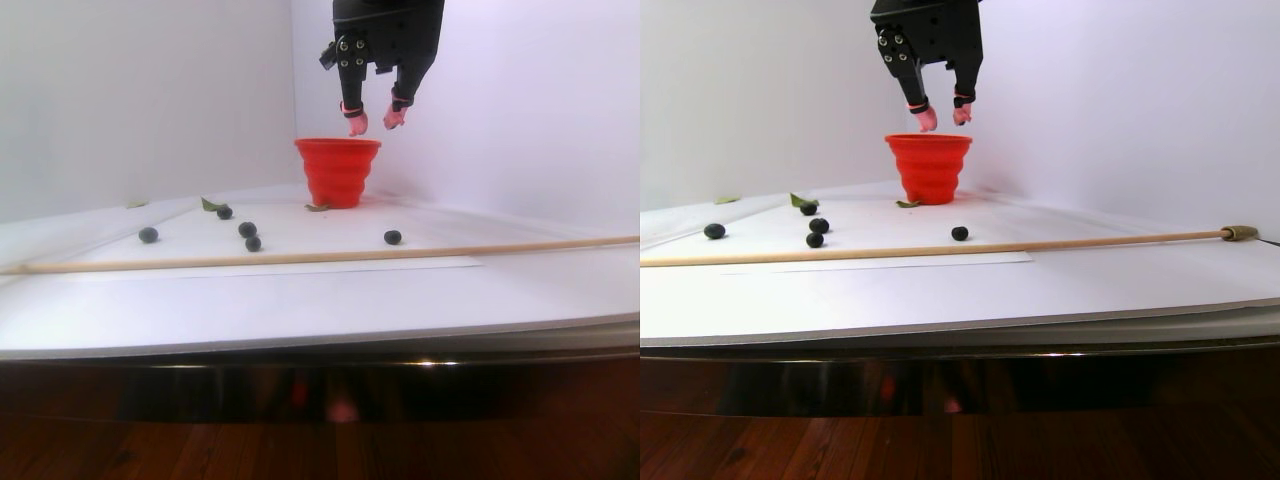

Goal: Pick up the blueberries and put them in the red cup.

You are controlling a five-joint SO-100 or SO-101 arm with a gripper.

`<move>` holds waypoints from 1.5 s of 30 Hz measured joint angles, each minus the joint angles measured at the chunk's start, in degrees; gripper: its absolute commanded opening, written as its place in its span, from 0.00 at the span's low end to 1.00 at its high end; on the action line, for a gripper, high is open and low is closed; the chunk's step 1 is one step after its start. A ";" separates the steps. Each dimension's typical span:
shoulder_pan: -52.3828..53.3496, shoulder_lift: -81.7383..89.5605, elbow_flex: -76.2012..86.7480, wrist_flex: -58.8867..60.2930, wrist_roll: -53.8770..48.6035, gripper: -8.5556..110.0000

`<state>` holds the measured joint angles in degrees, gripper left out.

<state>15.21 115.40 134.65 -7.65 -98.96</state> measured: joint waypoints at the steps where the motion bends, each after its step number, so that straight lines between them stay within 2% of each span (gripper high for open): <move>1: 0.18 0.00 0.18 0.35 -0.09 0.20; 32: 2.72 0.00 2.46 0.70 0.97 0.22; 45: 3.69 -6.06 2.46 -0.79 0.79 0.22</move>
<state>18.90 109.34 137.11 -8.44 -98.17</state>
